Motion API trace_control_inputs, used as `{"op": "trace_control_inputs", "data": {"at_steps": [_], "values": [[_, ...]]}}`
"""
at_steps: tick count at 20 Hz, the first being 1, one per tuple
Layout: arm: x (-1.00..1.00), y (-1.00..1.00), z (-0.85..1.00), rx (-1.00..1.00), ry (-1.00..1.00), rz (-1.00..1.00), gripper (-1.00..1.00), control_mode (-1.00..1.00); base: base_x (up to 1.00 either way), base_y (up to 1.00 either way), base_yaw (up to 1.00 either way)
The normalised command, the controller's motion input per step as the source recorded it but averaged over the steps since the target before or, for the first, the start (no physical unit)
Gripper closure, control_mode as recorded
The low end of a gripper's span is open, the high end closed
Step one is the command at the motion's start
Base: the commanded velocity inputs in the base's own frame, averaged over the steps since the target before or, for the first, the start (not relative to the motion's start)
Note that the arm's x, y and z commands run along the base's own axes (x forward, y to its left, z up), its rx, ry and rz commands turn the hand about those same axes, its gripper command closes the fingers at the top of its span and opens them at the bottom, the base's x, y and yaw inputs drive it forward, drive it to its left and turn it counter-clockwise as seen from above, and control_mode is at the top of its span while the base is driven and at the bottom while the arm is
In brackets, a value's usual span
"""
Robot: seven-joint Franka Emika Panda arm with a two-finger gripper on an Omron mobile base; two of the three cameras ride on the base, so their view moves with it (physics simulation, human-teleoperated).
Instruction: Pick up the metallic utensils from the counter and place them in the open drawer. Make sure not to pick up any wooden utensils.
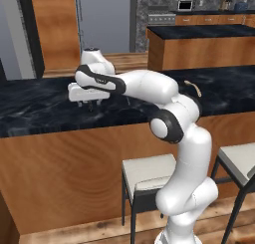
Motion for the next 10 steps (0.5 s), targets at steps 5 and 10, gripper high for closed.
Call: {"op": "trace_control_inputs", "data": {"at_steps": [5, 10], "values": [[-0.15, 0.00, -0.05, 0.00, 0.00, 0.00, -1.00, -1.00, 0.00, 0.00, 0.00], [0.00, 0.00, -0.01, 0.00, 0.00, 0.00, -1.00, -1.00, 0.00, 0.00, 0.00]]}}
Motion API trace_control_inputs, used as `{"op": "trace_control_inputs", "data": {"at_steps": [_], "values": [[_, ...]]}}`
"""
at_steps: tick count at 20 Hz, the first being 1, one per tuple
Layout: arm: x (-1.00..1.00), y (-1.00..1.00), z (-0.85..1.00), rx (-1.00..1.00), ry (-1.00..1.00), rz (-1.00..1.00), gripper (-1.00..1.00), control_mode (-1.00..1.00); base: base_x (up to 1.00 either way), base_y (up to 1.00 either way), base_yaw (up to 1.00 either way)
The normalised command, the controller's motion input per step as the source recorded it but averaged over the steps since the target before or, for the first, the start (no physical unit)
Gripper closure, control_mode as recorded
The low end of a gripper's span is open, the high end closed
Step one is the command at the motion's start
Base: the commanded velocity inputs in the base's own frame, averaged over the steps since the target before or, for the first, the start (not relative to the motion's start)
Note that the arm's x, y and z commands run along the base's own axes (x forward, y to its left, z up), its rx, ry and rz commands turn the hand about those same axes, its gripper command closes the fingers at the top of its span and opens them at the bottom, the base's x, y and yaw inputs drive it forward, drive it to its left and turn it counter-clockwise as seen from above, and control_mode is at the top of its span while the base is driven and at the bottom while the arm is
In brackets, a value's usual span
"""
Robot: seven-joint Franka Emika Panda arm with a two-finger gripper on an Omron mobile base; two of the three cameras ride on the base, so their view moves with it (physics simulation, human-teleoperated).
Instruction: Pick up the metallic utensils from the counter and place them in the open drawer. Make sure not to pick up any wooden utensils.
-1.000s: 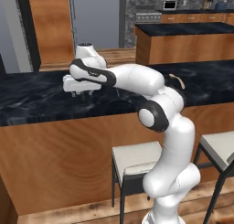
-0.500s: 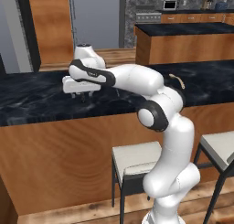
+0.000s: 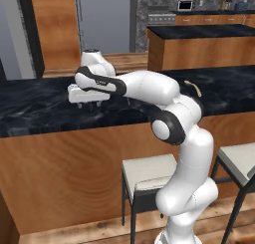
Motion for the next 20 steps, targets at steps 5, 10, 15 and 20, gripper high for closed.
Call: {"op": "trace_control_inputs", "data": {"at_steps": [5, 10, 15, 20], "values": [[-0.02, 0.00, -0.31, 0.00, 0.00, 0.00, -1.00, -1.00, 0.00, 0.00, 0.00], [-0.09, 0.00, -0.31, 0.00, 0.00, 0.00, -1.00, -1.00, 0.00, 0.00, 0.00], [-0.04, 0.00, -0.12, 0.00, 0.00, 0.00, 1.00, -1.00, 0.00, 0.00, 0.00], [-0.02, 0.00, -0.07, 0.00, 0.00, 0.00, 1.00, -1.00, 0.00, 0.00, 0.00]]}}
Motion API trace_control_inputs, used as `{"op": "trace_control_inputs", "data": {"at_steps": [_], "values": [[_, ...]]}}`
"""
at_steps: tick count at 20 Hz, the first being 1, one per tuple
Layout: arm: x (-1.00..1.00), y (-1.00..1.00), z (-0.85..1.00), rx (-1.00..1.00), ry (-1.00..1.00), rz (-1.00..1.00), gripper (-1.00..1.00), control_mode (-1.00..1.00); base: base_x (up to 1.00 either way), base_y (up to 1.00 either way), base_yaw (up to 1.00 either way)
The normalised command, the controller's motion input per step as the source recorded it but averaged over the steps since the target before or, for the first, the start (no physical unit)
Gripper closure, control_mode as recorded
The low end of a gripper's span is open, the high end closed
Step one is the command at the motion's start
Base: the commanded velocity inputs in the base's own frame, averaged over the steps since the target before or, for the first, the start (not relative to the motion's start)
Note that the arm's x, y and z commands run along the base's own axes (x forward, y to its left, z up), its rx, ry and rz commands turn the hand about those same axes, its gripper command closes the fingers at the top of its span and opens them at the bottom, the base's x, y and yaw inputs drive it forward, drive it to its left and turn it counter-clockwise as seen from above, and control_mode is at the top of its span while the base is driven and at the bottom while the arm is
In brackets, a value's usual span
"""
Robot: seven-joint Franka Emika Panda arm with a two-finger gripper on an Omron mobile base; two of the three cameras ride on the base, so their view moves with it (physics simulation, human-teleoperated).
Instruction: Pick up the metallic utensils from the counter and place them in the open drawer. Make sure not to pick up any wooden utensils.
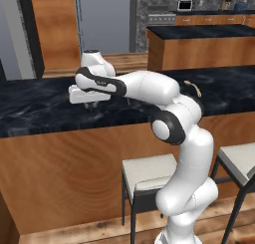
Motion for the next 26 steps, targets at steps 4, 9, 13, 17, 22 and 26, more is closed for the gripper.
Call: {"op": "trace_control_inputs", "data": {"at_steps": [4, 9, 13, 17, 22, 26], "values": [[-0.01, 0.00, -0.05, 0.00, 0.02, 0.00, 1.00, -1.00, 0.00, 0.00, 0.00], [-0.21, -0.03, -0.01, 0.00, -0.01, 0.00, 1.00, -1.00, 0.00, 0.00, 0.00], [-0.83, -0.27, 0.62, 0.03, -0.10, 0.00, 1.00, -1.00, 0.00, 0.00, 0.00], [-0.92, -0.59, 0.79, 0.11, -0.13, 0.00, 1.00, -1.00, 0.00, 0.00, 0.00], [-1.00, -0.73, 0.80, 0.11, -0.15, -0.02, 1.00, -1.00, 0.00, 0.00, 0.00], [-1.00, -0.85, 0.62, 0.09, -0.13, -0.06, 1.00, -1.00, 0.00, 0.00, 0.00]]}}
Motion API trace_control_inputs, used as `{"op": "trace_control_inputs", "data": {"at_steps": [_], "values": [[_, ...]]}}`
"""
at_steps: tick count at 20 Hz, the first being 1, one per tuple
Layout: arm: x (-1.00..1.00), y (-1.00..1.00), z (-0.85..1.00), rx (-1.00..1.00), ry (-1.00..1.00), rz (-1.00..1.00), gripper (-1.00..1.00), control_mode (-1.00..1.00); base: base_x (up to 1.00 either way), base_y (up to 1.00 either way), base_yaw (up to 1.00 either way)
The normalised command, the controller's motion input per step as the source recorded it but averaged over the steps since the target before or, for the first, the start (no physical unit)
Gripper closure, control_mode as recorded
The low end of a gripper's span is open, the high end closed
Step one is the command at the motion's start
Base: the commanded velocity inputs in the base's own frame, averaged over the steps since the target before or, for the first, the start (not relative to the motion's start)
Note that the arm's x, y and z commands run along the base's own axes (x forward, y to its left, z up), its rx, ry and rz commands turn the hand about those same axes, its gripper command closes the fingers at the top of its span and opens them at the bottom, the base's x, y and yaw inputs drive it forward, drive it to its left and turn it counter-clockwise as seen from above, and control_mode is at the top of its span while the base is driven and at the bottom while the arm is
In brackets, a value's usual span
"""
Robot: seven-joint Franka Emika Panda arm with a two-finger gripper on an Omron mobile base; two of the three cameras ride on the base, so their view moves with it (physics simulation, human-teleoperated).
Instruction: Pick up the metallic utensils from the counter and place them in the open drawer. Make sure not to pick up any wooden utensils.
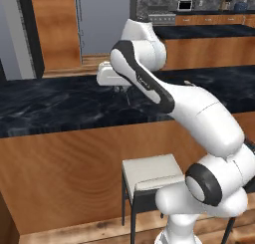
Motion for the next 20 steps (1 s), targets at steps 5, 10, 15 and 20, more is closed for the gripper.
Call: {"op": "trace_control_inputs", "data": {"at_steps": [5, 10, 15, 20], "values": [[-1.00, -0.89, 0.37, 0.04, -0.09, -0.05, 1.00, -1.00, 0.00, 0.00, 0.00], [-0.91, -0.94, 0.12, 0.00, -0.04, 0.00, 1.00, -1.00, 0.00, 0.00, 0.00], [-0.88, -0.81, 0.03, 0.00, -0.02, 0.00, 1.00, -1.00, 0.00, 0.00, 0.00], [-0.40, -0.66, 0.01, -0.01, -0.02, 0.01, 1.00, -1.00, 0.00, 0.00, 0.00]]}}
